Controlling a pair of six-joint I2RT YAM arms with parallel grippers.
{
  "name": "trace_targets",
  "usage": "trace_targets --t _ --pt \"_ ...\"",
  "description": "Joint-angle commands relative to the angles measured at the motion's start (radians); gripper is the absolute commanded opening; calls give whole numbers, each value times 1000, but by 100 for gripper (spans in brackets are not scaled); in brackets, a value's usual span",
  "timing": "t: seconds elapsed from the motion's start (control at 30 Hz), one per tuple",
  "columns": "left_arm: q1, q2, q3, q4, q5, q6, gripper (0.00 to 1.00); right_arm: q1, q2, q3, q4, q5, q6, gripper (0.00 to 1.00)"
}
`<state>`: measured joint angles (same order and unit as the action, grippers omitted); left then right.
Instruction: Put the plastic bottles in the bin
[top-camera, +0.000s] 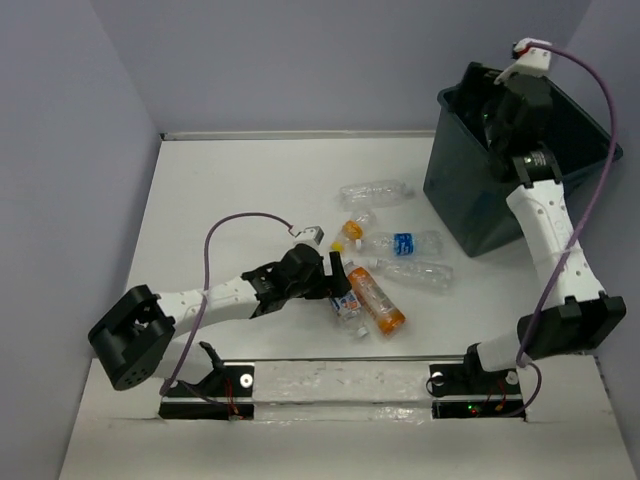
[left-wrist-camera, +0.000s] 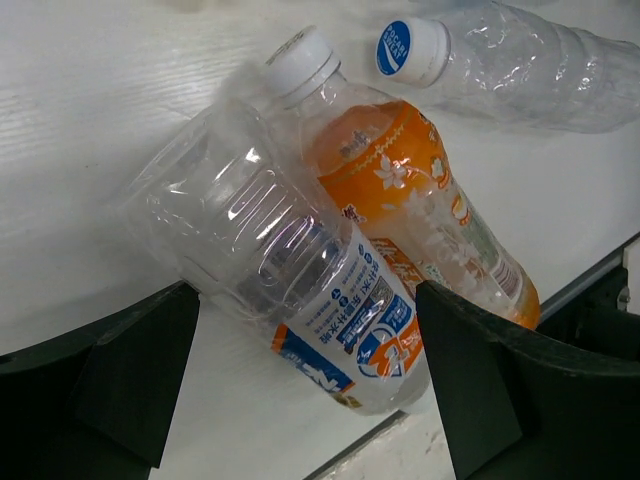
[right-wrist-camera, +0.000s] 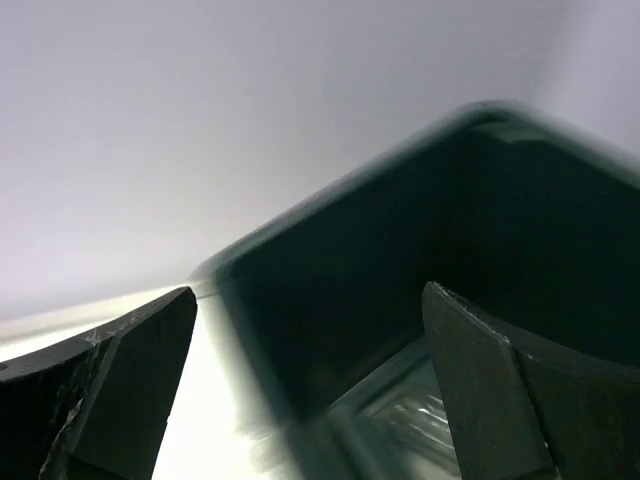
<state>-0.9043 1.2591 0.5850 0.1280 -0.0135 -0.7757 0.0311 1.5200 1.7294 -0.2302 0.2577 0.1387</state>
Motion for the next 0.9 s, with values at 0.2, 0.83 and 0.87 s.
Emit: trace_targets --t 0.2,0.83,0.87 --pt "-76 177 168 -37 -272 10 99 426 -360 -567 95 -212 108 99" --pt "-102 59 156 -208 -439 12 50 756 -494 -1048 -52 -184 286 88" --pt "-104 36 154 -220 -439 16 50 766 -477 -1044 -54 -176 283 88"
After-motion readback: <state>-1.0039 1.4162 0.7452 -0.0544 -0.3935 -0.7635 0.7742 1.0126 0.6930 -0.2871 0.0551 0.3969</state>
